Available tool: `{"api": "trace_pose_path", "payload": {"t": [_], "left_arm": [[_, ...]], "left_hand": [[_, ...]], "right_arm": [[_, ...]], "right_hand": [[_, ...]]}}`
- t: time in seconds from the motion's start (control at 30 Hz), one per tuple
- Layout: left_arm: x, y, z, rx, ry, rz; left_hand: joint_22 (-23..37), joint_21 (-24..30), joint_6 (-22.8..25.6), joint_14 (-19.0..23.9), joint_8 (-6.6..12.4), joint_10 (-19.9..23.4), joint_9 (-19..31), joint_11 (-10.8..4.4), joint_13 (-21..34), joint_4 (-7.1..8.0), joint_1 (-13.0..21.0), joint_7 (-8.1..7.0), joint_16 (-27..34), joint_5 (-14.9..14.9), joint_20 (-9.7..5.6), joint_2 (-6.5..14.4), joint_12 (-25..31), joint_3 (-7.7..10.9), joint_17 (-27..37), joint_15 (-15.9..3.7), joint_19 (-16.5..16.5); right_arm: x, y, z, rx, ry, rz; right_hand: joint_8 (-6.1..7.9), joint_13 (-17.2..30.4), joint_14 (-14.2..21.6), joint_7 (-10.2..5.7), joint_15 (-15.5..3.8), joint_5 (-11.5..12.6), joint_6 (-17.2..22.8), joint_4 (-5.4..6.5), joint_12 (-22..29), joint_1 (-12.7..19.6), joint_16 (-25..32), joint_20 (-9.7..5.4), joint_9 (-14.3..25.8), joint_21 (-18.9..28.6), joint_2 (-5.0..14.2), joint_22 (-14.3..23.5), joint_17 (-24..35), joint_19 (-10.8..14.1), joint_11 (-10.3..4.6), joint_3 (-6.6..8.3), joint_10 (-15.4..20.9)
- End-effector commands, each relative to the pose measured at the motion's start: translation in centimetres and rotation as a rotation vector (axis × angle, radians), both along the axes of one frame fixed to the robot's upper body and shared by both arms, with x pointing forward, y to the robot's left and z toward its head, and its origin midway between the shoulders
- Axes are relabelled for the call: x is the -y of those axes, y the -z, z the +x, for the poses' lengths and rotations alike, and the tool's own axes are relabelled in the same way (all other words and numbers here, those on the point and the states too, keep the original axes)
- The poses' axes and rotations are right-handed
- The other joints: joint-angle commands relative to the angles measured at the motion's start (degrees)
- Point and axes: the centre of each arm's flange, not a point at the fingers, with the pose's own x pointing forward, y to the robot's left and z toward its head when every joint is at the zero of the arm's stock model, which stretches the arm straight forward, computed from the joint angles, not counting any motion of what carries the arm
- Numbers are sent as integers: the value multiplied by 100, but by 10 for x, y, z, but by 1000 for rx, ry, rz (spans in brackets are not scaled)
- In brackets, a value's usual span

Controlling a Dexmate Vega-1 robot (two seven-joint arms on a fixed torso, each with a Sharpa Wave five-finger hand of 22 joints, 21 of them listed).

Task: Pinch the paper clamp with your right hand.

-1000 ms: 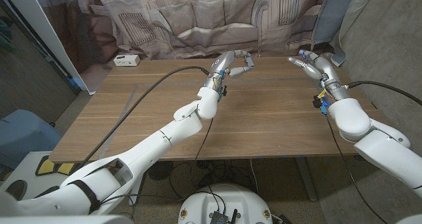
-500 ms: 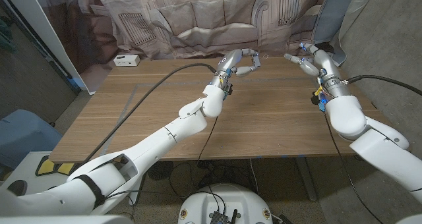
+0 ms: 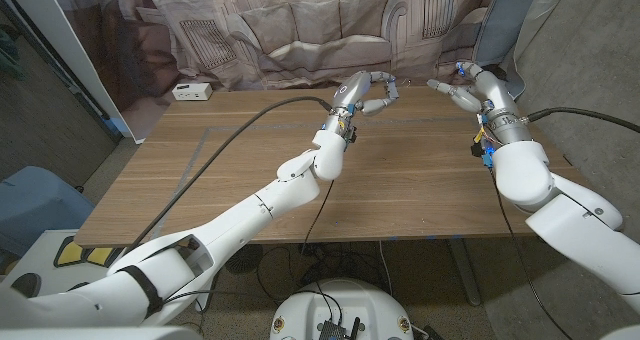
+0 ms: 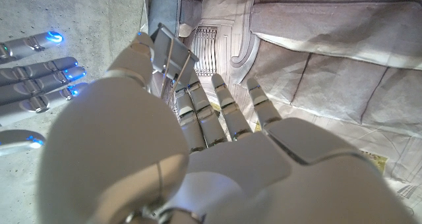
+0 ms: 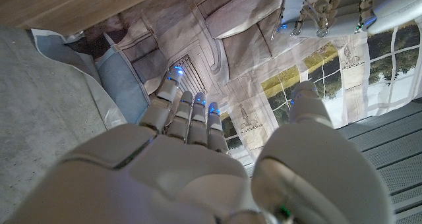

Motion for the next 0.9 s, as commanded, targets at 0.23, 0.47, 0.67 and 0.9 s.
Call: {"api": "trace_pose_path", "payload": {"t": [0.23, 0.47, 0.67, 0.9], "left_arm": [[18, -2, -12, 85, -40, 15], [24, -1, -12, 86, -45, 34], [27, 0, -14, 88, -41, 39], [31, 1, -14, 89, -27, 38]], "left_hand": [[15, -10, 95, -6, 21, 396, 15, -325, 33, 13, 128, -72, -5, 17, -3, 166, 32, -12, 18, -448, -5], [15, -10, 116, -3, 21, 397, 17, -335, 44, 20, 123, -77, -6, 17, -3, 169, 25, -22, 19, -442, -3], [15, -11, 123, -4, 17, 401, 19, -336, 55, 21, 126, -80, -9, 18, -3, 171, 20, -28, 20, -444, -1], [15, -11, 136, -4, 15, 421, 20, -333, 66, 22, 129, -87, -11, 18, -3, 173, 20, -34, 20, -444, 1]], "right_arm": [[-22, -4, -8, -20, 53, -18], [-29, -6, -10, -22, 58, -28], [-31, -7, -9, -24, 48, -25], [-34, -7, -7, -29, 45, -26]], "right_hand": [[55, 18, 167, 76, -2, 16, 136, 50, 37, -9, 56, -1, 29, 28, -59, 8, 17, 169, -14, -21, 142], [77, 18, 321, 96, -17, 26, 244, 49, 50, 28, 95, -10, 31, 61, -44, 10, 21, 361, -10, -18, 260], [92, 18, 395, 114, -24, 28, 320, 50, 65, 51, 109, -29, 33, 61, -37, 10, 23, 434, -6, -17, 360], [96, 17, 441, 124, -36, 30, 357, 43, 72, 77, 116, -48, 34, 66, -39, 11, 23, 501, 1, -17, 424]]}}
